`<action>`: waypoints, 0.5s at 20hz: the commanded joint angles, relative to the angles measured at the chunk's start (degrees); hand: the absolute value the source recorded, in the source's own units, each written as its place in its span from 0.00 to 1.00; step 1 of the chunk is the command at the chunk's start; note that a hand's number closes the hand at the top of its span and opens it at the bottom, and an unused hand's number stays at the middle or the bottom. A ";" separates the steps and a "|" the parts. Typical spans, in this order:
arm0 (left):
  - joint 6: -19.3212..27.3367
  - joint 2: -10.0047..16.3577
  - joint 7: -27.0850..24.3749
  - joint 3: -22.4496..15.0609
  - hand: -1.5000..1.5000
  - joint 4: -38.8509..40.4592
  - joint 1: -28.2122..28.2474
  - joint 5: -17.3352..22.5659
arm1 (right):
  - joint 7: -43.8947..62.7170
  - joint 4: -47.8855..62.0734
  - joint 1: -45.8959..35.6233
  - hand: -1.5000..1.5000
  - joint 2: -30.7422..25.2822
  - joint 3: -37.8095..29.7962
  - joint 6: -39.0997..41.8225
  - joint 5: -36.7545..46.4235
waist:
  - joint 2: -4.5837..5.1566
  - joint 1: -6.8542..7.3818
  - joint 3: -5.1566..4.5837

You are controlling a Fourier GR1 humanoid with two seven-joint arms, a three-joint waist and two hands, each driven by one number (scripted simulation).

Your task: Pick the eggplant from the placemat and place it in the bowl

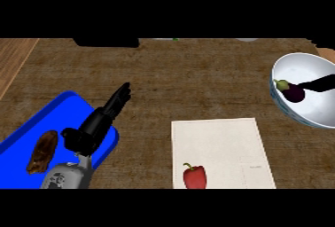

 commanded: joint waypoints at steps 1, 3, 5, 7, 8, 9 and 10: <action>0.64 -0.79 -2.82 -1.43 0.50 0.03 3.34 -1.54 | -1.82 4.26 -1.27 0.00 -1.40 -6.58 -0.56 -5.36 | -0.08 -0.25 0.01; 0.20 -0.19 0.42 -0.04 0.50 -0.53 0.07 -0.29 | 0.12 5.81 -3.79 0.00 -4.25 -10.32 1.54 -8.60 | -0.07 -0.39 0.03; 0.00 0.03 4.08 0.43 0.50 -3.51 -1.55 0.79 | 0.19 10.14 -3.88 0.00 -7.35 -11.81 3.99 -9.29 | 0.12 0.22 0.10; -0.95 0.82 0.52 0.77 0.50 -1.96 1.15 0.81 | -0.48 12.76 -3.52 0.00 -9.07 -13.89 5.47 -11.00 | 0.25 0.34 0.08; 0.56 -1.39 0.48 -2.28 0.50 -1.77 2.40 -1.44 | -0.66 13.49 -3.77 0.00 -10.89 -14.75 6.13 -11.52 | 0.26 0.28 0.10; 1.14 -1.63 -0.47 -3.22 0.50 -2.68 3.62 -2.58 | -0.28 14.88 -3.72 0.00 -12.47 -15.29 6.41 -11.60 | 0.36 0.65 0.12; 0.20 -0.49 3.13 -0.58 0.50 -4.12 0.65 0.11 | -3.24 15.54 -0.82 0.00 -13.84 -17.09 6.69 -13.11 | 0.41 0.31 0.21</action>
